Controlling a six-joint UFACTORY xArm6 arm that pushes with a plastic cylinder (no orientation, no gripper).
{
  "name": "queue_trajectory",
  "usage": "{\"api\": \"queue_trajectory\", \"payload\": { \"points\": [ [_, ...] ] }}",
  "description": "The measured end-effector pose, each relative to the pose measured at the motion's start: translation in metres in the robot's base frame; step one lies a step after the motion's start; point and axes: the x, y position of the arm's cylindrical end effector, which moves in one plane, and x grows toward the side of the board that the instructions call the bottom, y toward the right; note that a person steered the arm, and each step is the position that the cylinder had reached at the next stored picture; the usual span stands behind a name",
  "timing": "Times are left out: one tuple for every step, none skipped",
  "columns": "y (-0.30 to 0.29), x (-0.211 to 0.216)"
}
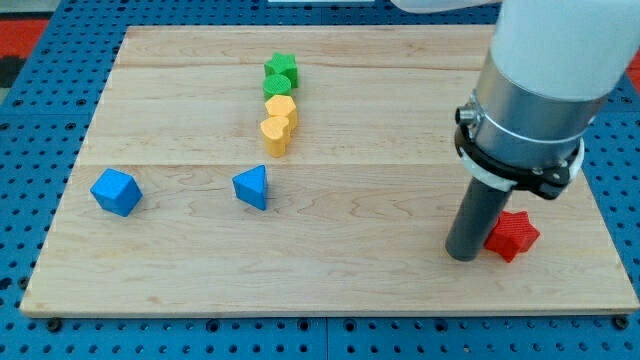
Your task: Move yellow blocks in opposite direction
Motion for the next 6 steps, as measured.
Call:
{"api": "queue_trajectory", "payload": {
  "points": [
    [0.007,0.002],
    [-0.054,-0.012],
    [-0.131,-0.082],
    [-0.159,-0.117],
    [-0.233,-0.13],
    [-0.264,-0.172]
  ]
}}
